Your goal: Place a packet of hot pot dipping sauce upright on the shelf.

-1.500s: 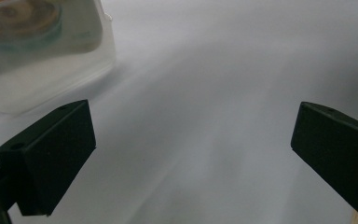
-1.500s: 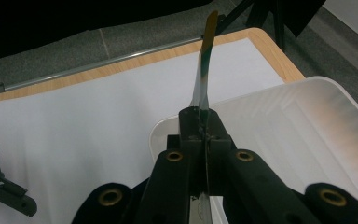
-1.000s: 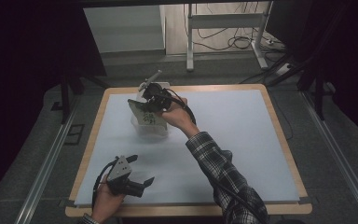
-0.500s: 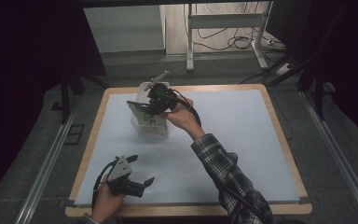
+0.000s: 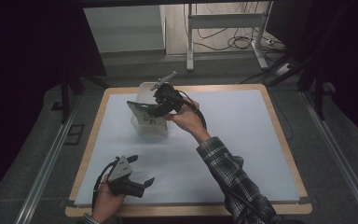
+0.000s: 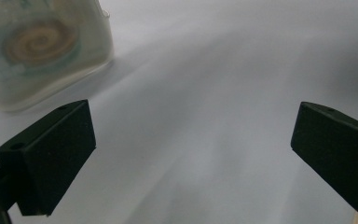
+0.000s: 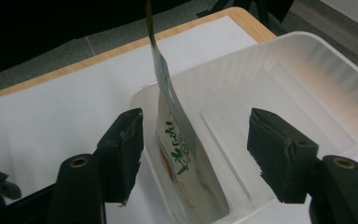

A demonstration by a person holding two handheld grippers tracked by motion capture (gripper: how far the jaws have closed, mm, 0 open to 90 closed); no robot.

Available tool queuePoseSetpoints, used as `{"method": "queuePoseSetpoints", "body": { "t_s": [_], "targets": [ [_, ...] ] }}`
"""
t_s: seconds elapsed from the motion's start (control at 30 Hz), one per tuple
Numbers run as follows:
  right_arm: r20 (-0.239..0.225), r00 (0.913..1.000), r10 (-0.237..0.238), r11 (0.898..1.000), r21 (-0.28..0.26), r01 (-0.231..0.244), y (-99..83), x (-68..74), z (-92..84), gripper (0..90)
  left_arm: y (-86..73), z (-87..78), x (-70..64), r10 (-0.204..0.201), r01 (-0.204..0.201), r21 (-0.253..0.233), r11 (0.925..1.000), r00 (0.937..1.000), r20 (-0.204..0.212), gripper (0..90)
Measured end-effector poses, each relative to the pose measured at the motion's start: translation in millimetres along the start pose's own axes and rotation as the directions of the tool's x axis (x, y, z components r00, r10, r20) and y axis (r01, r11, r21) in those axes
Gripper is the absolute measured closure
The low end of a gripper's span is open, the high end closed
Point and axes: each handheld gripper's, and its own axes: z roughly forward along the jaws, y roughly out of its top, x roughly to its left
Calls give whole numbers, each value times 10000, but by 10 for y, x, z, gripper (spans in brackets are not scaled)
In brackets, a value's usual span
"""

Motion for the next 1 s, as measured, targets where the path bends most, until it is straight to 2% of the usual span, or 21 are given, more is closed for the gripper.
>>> {"method": "queuePoseSetpoints", "body": {
  "t_s": [0.23,0.53,0.73,1.0],
  "targets": [
    [-83,9997,229,9996,-188,-230,-43,-1,-84,276,1,2,-3,52,-52,27,10000,10000,-7,0],
    [-74,9998,176,9991,-379,-178,-111,36,-146,176,2,4,-7,72,-72,36,10000,10000,-16,0],
    [-118,9999,18,9994,-354,-22,-157,57,-162,134,2,5,-8,62,-62,32,10000,10000,-7,0],
    [-241,9996,134,9985,-523,-146,-234,54,-233,103,2,9,-12,89,-89,52,9999,10000,1,0]
  ]
}}
